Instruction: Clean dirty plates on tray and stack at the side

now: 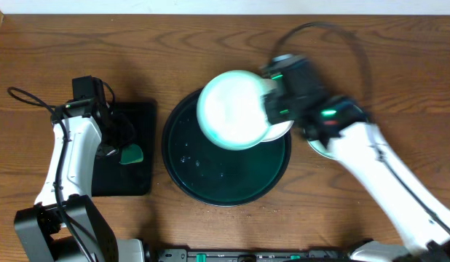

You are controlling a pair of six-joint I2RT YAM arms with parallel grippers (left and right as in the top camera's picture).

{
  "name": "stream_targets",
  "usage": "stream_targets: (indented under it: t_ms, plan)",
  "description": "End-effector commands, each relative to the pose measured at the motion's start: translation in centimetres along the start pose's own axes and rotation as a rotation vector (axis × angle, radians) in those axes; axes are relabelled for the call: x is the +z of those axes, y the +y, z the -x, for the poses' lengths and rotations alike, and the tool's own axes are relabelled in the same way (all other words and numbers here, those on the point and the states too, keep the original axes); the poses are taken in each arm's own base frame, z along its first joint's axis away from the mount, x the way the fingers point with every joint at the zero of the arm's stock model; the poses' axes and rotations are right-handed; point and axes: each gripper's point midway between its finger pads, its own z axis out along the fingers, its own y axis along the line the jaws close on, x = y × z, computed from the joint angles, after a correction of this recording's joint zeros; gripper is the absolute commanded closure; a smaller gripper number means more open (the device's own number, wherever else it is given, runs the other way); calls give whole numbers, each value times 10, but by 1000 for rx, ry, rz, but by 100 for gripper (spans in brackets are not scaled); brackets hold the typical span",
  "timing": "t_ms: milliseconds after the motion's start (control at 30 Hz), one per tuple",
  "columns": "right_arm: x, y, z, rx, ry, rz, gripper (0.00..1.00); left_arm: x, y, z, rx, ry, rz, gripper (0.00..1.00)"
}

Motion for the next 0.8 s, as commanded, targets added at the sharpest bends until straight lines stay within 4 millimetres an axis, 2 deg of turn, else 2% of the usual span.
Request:
stream_targets:
  t_ms: [0,100,233,333,467,600,700,733,767]
  plan:
    - [-33,-47,13,139,-46,-7,99,-3,0,4,7,-12,-3,93]
    - [-44,-108,4,259,-26,-140,99,-3,0,4,7,-12,-3,93]
    - [-48,-183,-26,410,29,-318,99,-3,-1,5,7,-16,-4,93]
    - [-41,-217,-53,503,62,-377,99,-3,-1,6,7,-20,-5,93]
    - [-19,-241,-86,568,94,-411,99,-3,-1,6,8,-20,-5,93]
    - [9,-247,-119,582,144,-415,99,-3,-1,6,8,-20,-5,93]
    - [26,-248,-133,587,164,-406,99,-3,-1,6,8,-20,-5,92]
    - [31,-249,-136,588,173,-403,94,-3,-1,6,8,-20,-5,93]
    - [35,-248,-139,591,184,-398,83,-3,-1,6,8,-20,-5,93]
